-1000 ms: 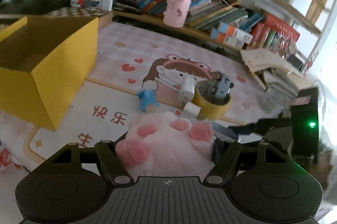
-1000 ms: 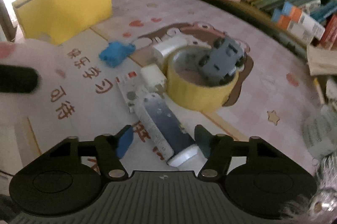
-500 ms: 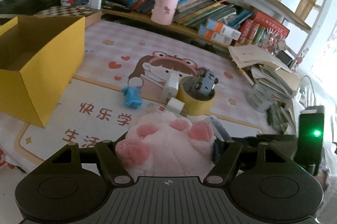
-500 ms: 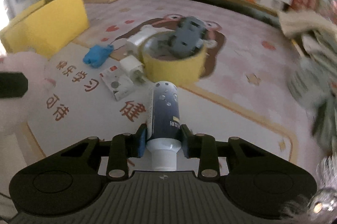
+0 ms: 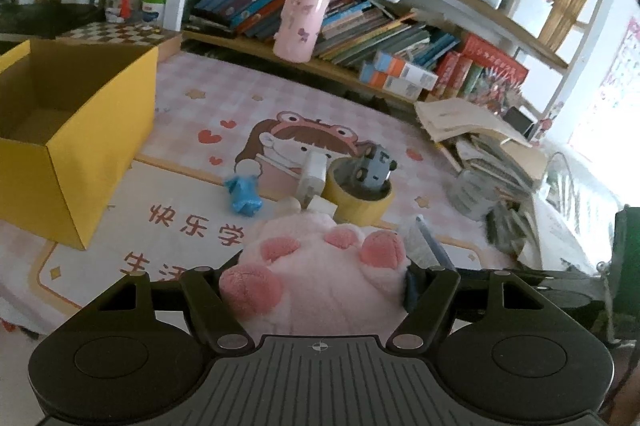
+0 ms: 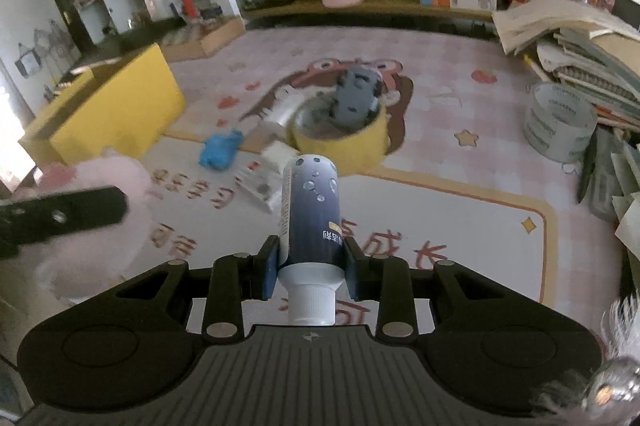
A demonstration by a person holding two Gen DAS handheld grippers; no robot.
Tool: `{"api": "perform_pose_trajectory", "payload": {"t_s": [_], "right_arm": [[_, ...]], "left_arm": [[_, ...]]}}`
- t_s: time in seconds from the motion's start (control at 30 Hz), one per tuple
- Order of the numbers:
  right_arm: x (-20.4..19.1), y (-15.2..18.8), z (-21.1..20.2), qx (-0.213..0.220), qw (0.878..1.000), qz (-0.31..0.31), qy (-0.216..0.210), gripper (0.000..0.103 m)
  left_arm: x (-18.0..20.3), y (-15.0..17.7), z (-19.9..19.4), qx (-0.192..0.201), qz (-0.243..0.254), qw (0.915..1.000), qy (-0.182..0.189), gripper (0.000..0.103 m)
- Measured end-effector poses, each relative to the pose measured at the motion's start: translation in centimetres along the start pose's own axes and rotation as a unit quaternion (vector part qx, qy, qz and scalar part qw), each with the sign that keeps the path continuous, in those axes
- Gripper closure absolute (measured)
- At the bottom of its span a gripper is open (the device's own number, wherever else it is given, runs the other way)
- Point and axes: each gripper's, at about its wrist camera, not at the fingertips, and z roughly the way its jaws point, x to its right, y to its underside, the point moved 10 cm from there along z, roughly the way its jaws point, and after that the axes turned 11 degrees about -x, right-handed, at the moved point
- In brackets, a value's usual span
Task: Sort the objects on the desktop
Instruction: 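Lift and carry the pig with the left tool while the right tool carries the bottle toward the box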
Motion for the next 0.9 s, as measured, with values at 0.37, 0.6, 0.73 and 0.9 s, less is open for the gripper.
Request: {"api": "perform_pose_trajectory", "payload": {"t_s": [0.37, 0.6, 0.73, 0.9], "right_arm": [[-3.4, 1.9, -2.3, 0.015, 0.999, 0.026, 0.042, 0.073], [-6.4, 2.8, -2.2, 0.023, 0.997, 0.044, 0.062, 0.073], [-8.7, 3.4, -1.8, 0.024, 0.996, 0.047, 0.07, 0.073], [-12.0, 4.4, -1.1, 0.015, 0.996, 0.052, 0.075, 0.073]], "left_arm": [[-1.8, -0.6, -1.4, -0.001, 0.02, 0.9979, 0.061, 0.03], [-3.8, -0.1, -2.7, -0.008, 0.042, 0.9954, 0.086, 0.03], [-5.5, 0.1, -3.7, -0.01, 0.046, 0.9941, 0.097, 0.03], [-8.3, 1.0, -5.6, -0.01, 0.042, 0.9937, 0.103, 0.03]]}}
